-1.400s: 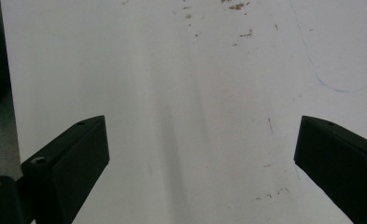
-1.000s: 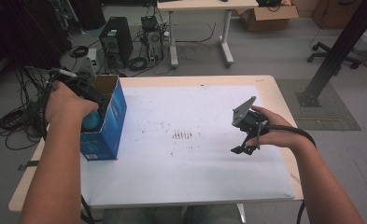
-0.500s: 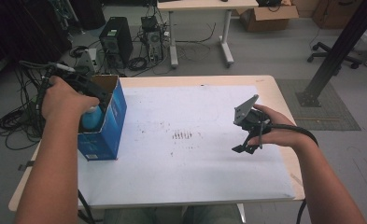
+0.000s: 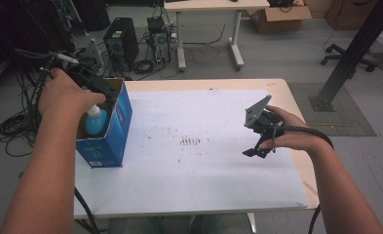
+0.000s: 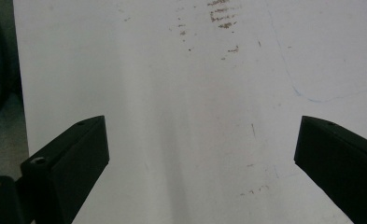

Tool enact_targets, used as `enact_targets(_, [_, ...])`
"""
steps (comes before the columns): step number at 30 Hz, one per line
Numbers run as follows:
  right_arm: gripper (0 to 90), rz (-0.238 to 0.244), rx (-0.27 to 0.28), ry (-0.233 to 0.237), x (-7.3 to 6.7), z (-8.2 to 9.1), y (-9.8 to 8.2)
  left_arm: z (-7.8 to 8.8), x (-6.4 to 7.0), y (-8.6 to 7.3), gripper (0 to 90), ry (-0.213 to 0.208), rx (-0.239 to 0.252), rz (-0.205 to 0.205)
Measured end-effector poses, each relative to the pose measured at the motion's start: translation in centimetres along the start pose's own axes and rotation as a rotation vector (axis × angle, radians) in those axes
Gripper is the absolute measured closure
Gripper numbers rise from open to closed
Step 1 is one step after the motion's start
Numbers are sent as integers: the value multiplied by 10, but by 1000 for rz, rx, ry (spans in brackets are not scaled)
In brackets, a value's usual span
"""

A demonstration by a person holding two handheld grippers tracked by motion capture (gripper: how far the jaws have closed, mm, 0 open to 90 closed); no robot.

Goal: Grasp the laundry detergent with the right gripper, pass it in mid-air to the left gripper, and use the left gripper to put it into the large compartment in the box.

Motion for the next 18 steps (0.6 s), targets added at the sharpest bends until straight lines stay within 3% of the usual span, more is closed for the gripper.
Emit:
enact_targets(7, [33, 5, -5, -5, 0, 8, 3, 24, 20, -2, 2, -1, 3, -82])
enact_targets(9, [33, 10, -7, -1, 0, 11, 4, 29, 26, -3, 2, -17, 4, -123])
enact_targets(18, [33, 26, -37, -11, 0, 25, 11, 41, 52, -3, 2, -102, 9, -382])
Point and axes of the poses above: each handheld gripper's, and its own axes: z roughly backward along the jaws, y roughly out of its top, x roughly to its right, the point moved 1 cm from there along -z, roughly forward along the jaws, and after that the axes turned 11 degrees about z, right-handed, at the moved point
